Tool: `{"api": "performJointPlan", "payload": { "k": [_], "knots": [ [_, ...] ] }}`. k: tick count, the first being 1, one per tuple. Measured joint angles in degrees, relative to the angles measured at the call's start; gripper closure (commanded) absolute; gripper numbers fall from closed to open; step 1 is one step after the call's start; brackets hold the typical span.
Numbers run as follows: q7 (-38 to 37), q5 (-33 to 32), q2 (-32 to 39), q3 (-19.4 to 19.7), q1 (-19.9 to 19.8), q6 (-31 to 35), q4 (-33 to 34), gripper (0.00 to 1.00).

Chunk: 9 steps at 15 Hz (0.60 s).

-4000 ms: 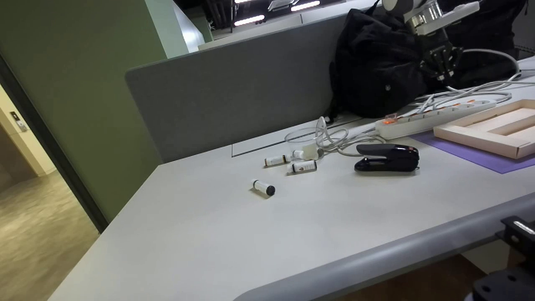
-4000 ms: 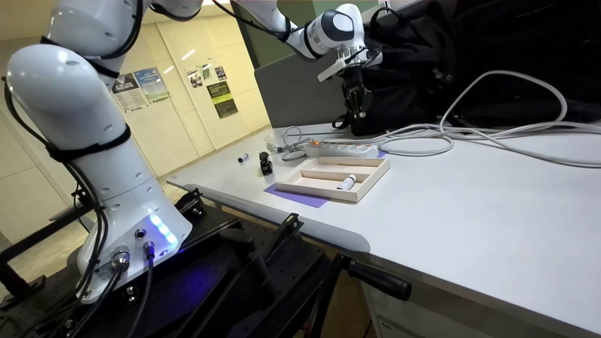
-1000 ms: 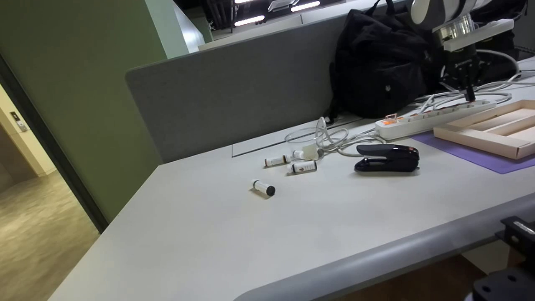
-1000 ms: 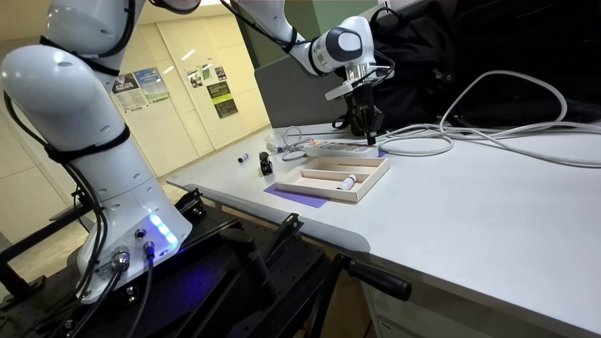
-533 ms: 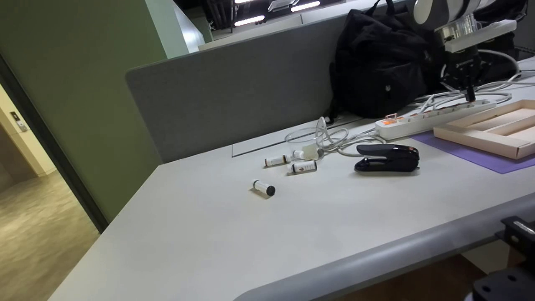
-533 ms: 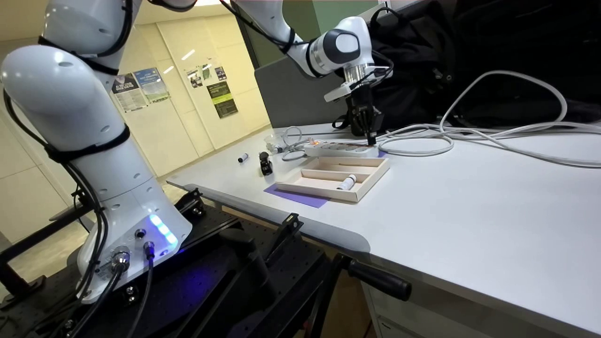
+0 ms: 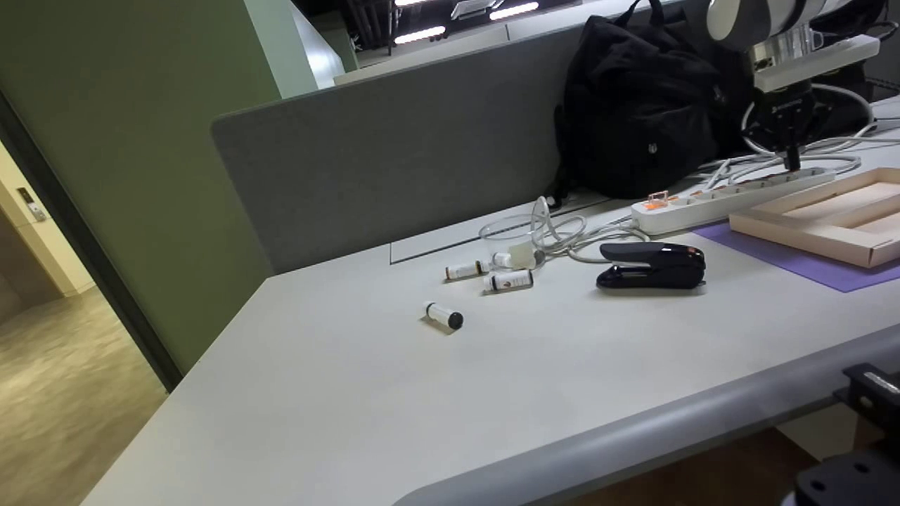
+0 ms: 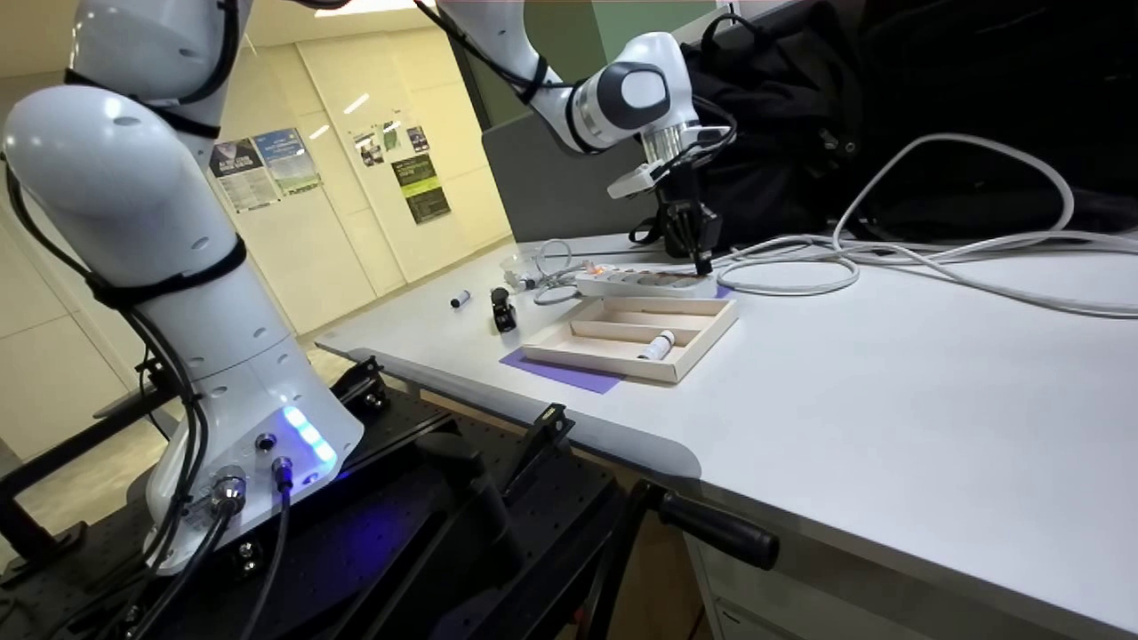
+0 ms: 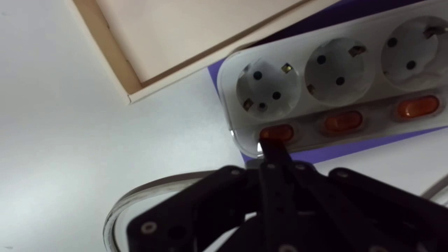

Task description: Turn off the third switch from the left then turn on the first and second right

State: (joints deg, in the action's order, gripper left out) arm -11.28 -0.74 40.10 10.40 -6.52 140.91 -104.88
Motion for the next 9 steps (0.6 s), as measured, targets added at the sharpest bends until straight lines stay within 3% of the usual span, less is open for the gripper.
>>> {"api": "performJointPlan", "payload": {
  "k": [9],
  "knots": [
    [-3.3, 0.8, -0.2, 2.3, 0.9, 3.1, -2.1, 1.00]
  ]
}}
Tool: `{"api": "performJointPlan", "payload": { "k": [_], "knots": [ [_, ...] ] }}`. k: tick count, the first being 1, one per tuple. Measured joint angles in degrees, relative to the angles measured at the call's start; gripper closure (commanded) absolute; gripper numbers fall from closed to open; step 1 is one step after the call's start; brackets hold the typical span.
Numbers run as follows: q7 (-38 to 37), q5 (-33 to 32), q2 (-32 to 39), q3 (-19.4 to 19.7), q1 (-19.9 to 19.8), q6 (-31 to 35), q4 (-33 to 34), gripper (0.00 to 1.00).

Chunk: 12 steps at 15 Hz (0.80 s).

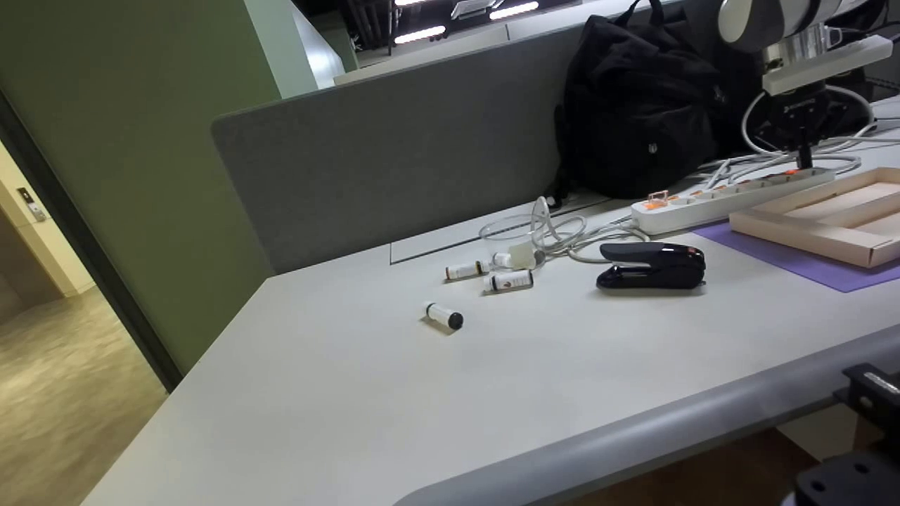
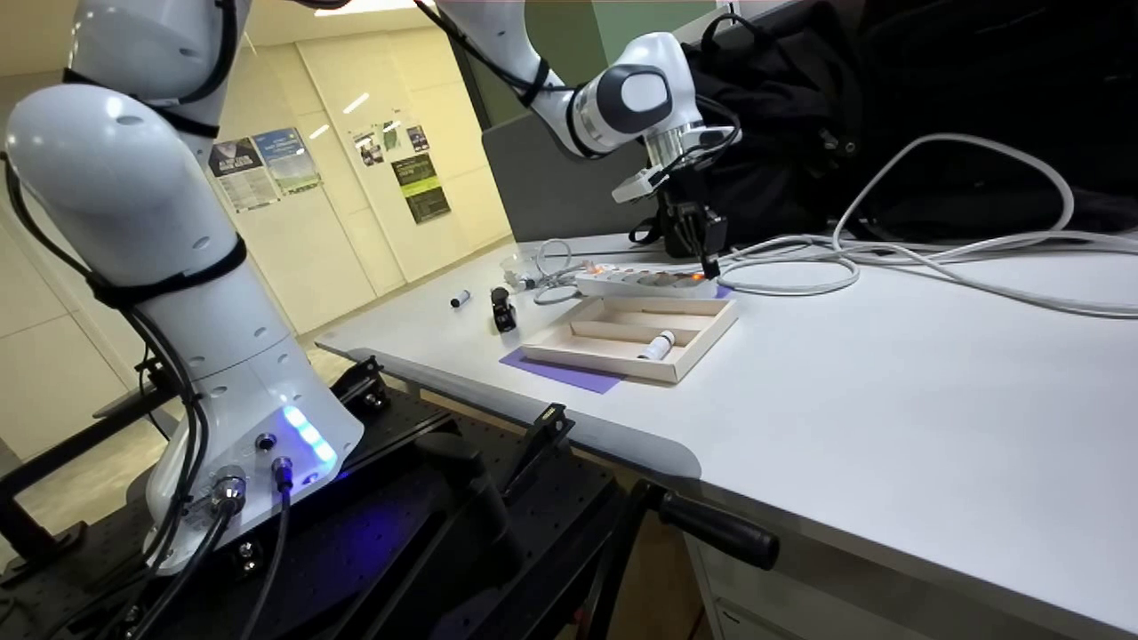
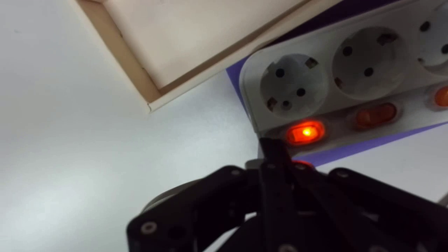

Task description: Turn off the third switch from the left then turn on the first and second right

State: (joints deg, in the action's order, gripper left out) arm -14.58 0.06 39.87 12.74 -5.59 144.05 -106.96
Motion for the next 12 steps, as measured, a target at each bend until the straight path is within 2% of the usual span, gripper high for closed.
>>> {"api": "performJointPlan", "payload": {
  "k": [7, 12],
  "knots": [
    [2.1, 2.6, -0.1, -1.1, -1.8, -2.6, 0.8, 1.00],
    [3.4, 2.2, -0.1, -1.5, -2.1, -5.1, 1.5, 1.00]
  ]
}}
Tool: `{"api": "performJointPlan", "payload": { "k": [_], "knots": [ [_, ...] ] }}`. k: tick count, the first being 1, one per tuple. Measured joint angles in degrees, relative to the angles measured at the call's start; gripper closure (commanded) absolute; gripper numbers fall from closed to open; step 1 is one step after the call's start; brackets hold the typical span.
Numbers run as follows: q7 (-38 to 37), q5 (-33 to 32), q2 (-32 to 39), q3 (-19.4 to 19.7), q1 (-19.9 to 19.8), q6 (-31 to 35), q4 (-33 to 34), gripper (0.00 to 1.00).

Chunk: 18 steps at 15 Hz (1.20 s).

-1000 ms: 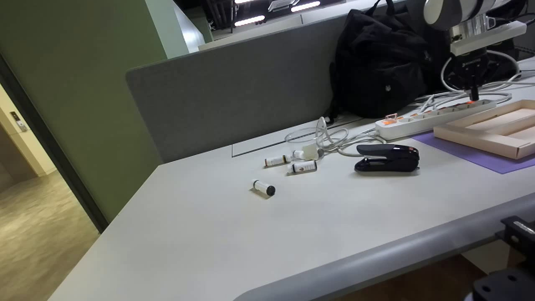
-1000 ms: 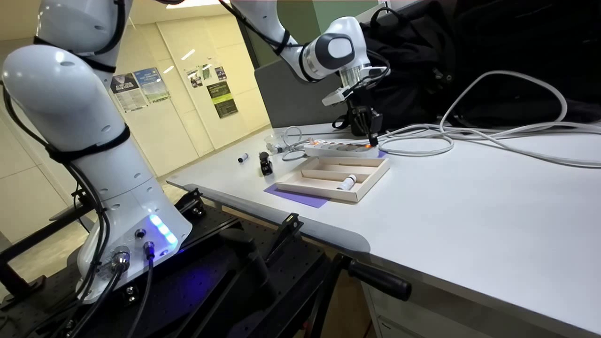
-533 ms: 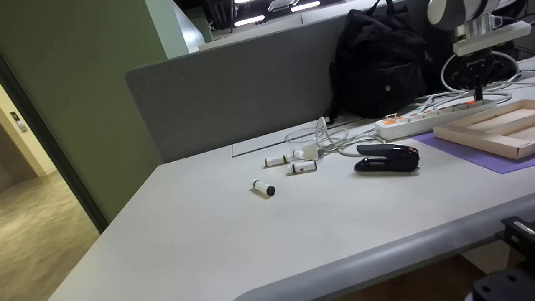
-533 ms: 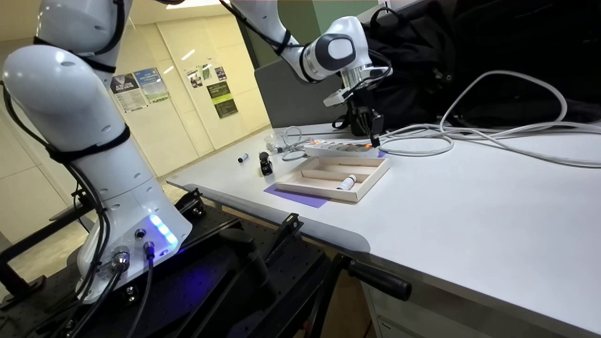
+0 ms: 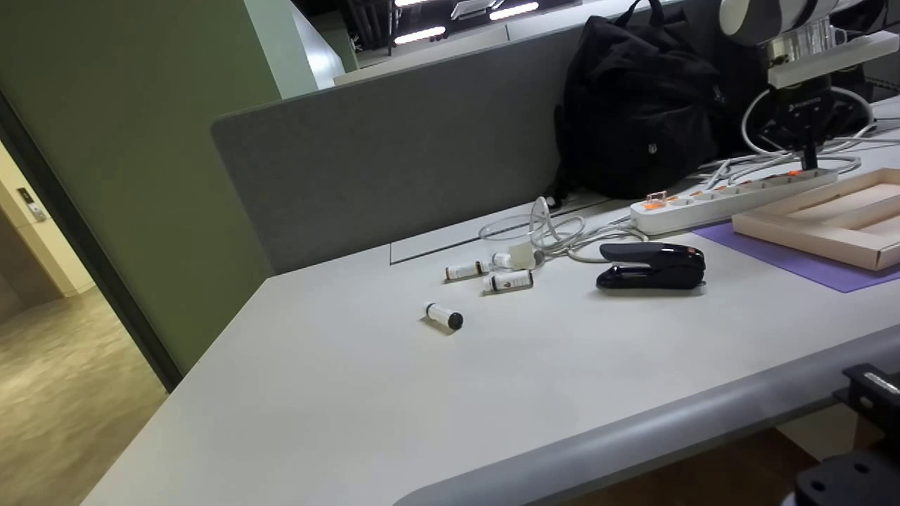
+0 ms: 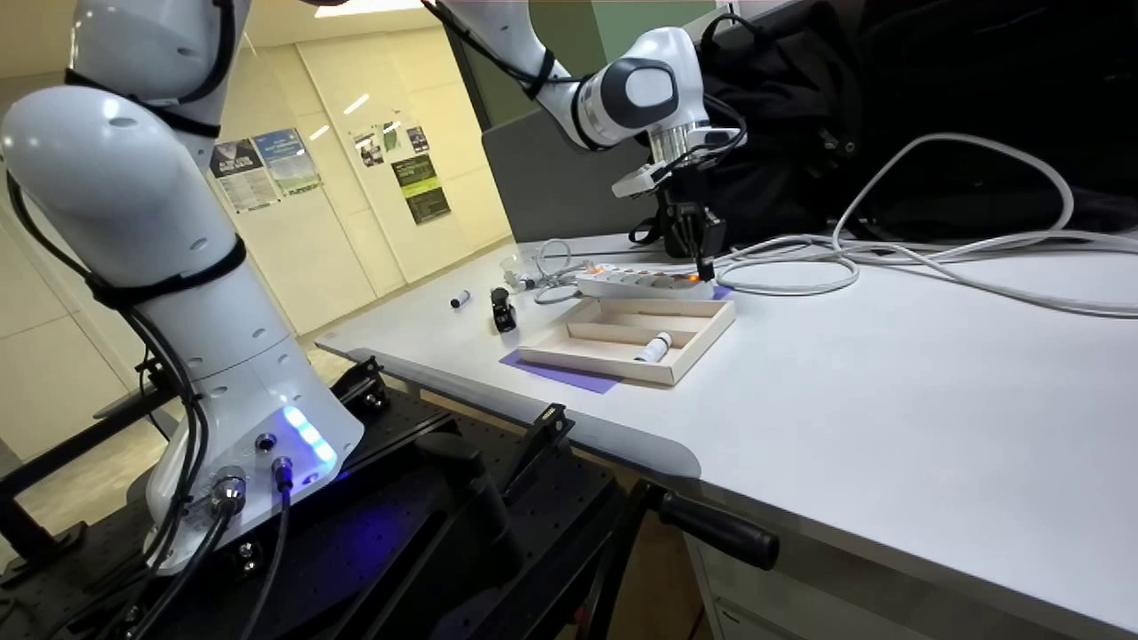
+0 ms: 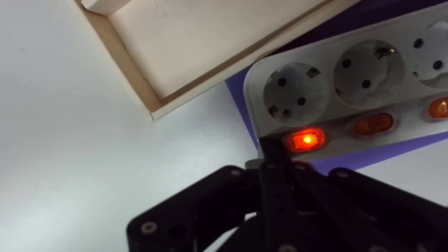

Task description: Turn off the third switch from the left then turn on the first and second right

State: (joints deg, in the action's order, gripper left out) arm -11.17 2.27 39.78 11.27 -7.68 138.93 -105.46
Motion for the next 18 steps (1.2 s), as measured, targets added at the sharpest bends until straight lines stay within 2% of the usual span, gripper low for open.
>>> {"api": "performJointPlan", "payload": {
  "k": [8, 14, 18],
  "knots": [
    [0.0, -0.8, -2.7, 0.2, 0.8, -1.0, 2.3, 1.00],
    [2.6, -1.1, -4.1, -2.3, 1.3, -7.7, 2.6, 1.00],
    [4.2, -1.2, -2.2, -3.6, 1.8, -5.5, 2.3, 1.00]
  ]
}}
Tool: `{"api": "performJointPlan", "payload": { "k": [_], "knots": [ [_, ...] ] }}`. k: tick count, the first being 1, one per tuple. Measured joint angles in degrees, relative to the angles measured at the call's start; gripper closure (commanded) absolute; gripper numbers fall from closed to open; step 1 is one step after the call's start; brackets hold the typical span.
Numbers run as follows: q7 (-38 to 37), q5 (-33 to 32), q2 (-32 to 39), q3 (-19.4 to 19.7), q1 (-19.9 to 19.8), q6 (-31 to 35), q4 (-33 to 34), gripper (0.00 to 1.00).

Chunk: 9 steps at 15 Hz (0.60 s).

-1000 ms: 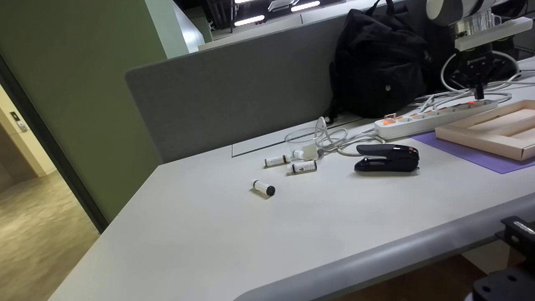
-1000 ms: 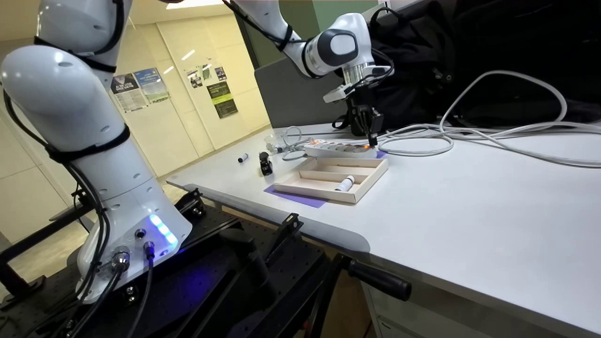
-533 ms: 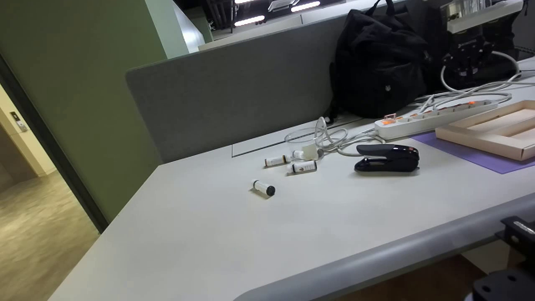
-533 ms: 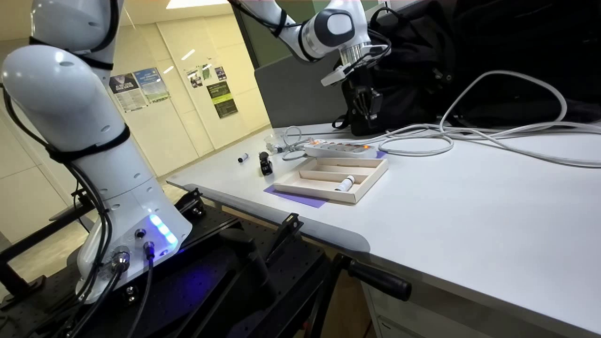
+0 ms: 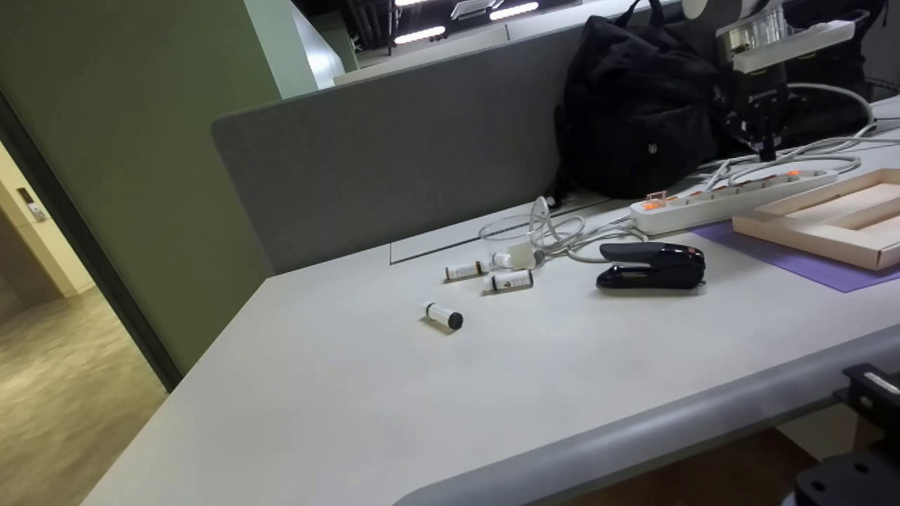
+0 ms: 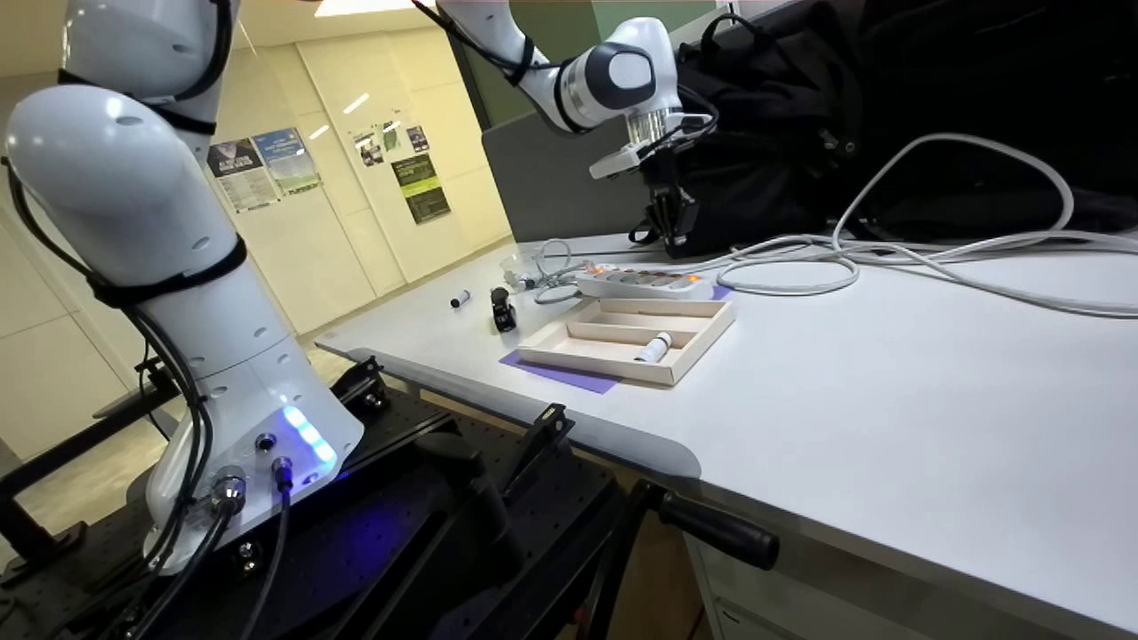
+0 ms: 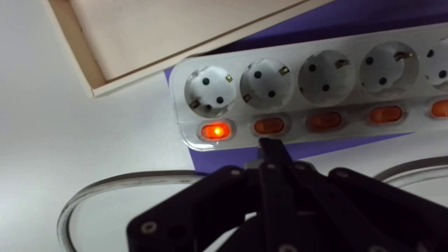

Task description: Turn off the third switch from the left then turn on the first and second right

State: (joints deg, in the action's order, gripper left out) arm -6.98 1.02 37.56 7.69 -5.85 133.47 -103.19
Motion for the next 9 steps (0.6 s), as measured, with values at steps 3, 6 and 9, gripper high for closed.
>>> {"api": "performJointPlan", "payload": {
  "k": [3, 6, 9],
  "knots": [
    [1.4, 0.0, 1.8, -0.4, 0.1, 2.1, 0.0, 1.00],
    [2.4, -0.2, 2.7, -0.5, 0.2, 3.0, 0.1, 1.00],
    [2.7, -0.9, 2.7, -0.5, 0.4, 3.0, 0.1, 1.00]
  ]
}}
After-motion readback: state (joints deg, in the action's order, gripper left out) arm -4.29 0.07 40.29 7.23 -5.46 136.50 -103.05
